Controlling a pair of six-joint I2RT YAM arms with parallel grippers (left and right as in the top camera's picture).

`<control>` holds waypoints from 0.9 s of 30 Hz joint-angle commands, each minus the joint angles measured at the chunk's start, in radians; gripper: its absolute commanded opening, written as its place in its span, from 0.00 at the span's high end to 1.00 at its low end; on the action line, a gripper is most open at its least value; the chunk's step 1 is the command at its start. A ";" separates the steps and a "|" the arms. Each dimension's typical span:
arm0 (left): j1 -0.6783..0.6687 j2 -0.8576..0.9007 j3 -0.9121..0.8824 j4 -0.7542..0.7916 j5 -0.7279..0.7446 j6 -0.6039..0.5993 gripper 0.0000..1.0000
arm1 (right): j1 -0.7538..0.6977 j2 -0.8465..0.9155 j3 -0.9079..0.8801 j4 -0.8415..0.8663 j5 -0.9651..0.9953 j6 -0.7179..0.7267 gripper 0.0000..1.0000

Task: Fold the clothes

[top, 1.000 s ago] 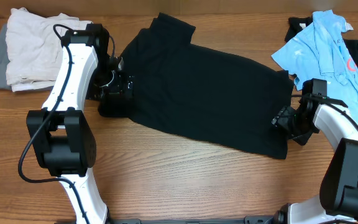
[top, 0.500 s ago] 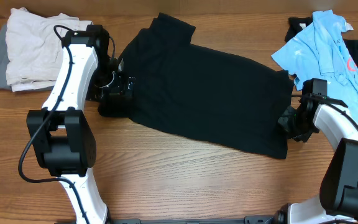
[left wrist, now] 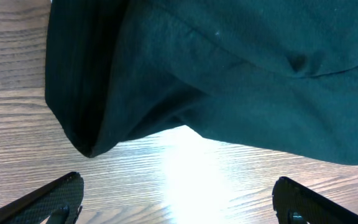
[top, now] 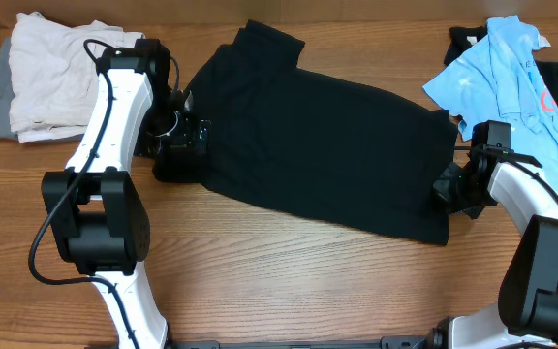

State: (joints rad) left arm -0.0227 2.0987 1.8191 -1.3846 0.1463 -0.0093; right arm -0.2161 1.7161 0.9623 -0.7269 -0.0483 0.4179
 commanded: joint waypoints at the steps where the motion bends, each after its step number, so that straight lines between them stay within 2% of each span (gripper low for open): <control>1: -0.001 0.007 -0.006 -0.002 0.003 -0.013 0.00 | -0.002 0.001 0.043 -0.013 0.006 0.024 0.96; 10: -0.001 0.007 -0.006 -0.002 0.003 -0.013 0.00 | -0.002 0.001 0.166 -0.129 0.012 0.028 0.96; 15: -0.001 0.007 -0.006 -0.003 0.002 -0.013 0.00 | -0.002 0.001 0.176 -0.148 0.115 0.083 0.96; 21: -0.001 0.007 -0.006 -0.002 0.003 -0.013 0.00 | -0.002 0.001 0.176 -0.137 0.151 0.085 0.96; 23: -0.001 0.007 -0.006 -0.003 0.002 -0.013 0.00 | -0.002 0.001 0.176 -0.126 0.160 0.084 0.89; 25: -0.001 0.007 -0.006 -0.002 0.003 -0.013 0.00 | -0.001 0.001 0.176 -0.120 0.160 0.084 0.59; 27: -0.001 0.007 -0.006 0.006 0.003 -0.013 0.00 | -0.002 0.001 0.176 -0.123 0.165 0.084 0.56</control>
State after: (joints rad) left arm -0.0227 2.0987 1.8187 -1.3857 0.1463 -0.0093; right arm -0.2161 1.7161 1.1149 -0.8524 0.0822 0.4946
